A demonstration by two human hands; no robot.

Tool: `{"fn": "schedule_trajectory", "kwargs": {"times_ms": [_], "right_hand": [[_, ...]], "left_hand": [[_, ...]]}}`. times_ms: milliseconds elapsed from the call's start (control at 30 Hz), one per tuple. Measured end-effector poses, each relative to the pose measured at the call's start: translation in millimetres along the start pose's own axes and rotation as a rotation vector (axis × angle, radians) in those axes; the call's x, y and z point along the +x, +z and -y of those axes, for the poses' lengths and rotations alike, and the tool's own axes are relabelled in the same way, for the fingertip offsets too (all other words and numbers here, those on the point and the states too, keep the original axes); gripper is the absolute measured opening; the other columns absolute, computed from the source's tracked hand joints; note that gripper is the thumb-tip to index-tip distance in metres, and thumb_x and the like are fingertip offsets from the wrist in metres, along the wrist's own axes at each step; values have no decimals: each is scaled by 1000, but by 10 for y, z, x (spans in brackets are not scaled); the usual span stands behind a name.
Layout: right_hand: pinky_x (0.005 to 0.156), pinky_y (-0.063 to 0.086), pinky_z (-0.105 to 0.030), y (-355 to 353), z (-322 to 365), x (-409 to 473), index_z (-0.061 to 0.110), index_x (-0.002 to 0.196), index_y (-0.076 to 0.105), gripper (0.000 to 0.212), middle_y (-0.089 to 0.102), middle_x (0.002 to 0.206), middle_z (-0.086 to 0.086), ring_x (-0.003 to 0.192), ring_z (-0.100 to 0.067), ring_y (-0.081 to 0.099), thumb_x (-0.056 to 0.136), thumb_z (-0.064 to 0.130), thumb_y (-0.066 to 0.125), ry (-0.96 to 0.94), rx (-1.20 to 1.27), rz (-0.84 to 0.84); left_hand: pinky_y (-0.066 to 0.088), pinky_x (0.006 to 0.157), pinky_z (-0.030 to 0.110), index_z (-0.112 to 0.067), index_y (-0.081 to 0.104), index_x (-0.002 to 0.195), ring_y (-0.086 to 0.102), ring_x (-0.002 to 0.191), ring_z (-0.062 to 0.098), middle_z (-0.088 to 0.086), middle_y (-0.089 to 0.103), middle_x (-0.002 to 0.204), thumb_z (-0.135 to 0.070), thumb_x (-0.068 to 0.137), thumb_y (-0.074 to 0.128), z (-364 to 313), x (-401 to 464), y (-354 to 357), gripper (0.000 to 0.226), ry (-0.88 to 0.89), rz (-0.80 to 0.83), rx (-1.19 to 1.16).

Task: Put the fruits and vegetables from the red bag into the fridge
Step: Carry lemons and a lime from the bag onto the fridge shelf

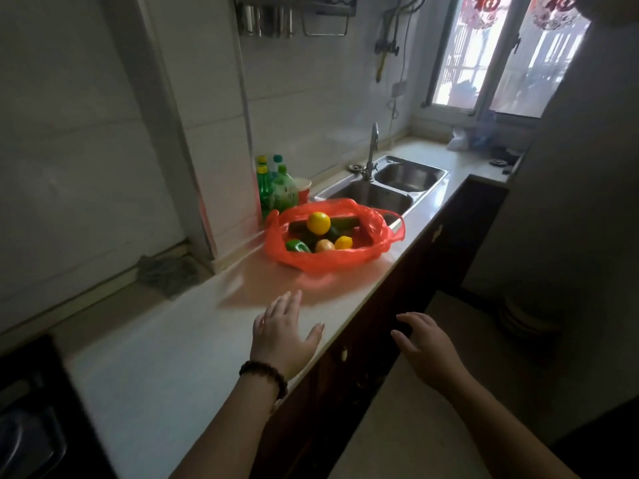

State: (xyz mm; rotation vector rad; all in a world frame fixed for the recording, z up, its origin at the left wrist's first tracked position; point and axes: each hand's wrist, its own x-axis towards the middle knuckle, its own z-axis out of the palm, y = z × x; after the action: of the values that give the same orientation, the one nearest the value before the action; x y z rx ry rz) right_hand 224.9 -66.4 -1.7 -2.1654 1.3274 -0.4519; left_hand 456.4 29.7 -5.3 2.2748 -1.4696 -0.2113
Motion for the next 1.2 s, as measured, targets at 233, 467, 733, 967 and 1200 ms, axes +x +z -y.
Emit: {"fn": "schedule_trajectory", "kwargs": {"times_ms": [233, 467, 733, 967, 1200], "right_hand": [[99, 41, -29, -164, -80, 1163, 20, 132, 48, 44, 45, 139, 0, 124, -14, 45, 92, 34, 54, 25, 12, 1], [99, 41, -31, -205, -312, 2320, 20, 130, 51, 41, 46, 138, -2, 123, -17, 46, 91, 32, 56, -17, 48, 36], [95, 43, -33, -111, -588, 4004, 22, 129, 52, 39, 48, 138, -5, 120, -23, 50, 92, 33, 56, -158, 0, 175], [99, 39, -29, 59, -571, 4831, 21, 134, 49, 39, 47, 138, -3, 123, -20, 47, 94, 23, 51, -445, -123, 390], [94, 47, -34, 423, -687, 5041, 26, 138, 40, 51, 42, 142, -1, 123, -22, 48, 90, 25, 57, -530, -97, 606]], "left_hand": [[18, 114, 40, -23, 21, 148, 17, 143, 14, -1, 23, 155, -56, 89, 41, -86, 1125, 141, 70, -27, 15, -22], [21, 114, 41, -23, 24, 147, 20, 142, 15, -1, 26, 154, -56, 89, 44, -49, 1939, 307, 69, -124, 6, -22], [30, 111, 36, -19, 34, 143, 32, 136, 20, 1, 34, 149, -47, 88, 54, -195, 2959, 698, 65, -354, -94, -92], [35, 108, 33, -18, 49, 135, 39, 132, 20, 1, 39, 145, -40, 89, 57, -485, 3523, 1033, 52, -466, -73, -127], [37, 101, 23, -16, 62, 119, 49, 120, 16, 0, 55, 128, -25, 84, 67, -618, 3668, 1404, 36, -367, -20, -178]]}}
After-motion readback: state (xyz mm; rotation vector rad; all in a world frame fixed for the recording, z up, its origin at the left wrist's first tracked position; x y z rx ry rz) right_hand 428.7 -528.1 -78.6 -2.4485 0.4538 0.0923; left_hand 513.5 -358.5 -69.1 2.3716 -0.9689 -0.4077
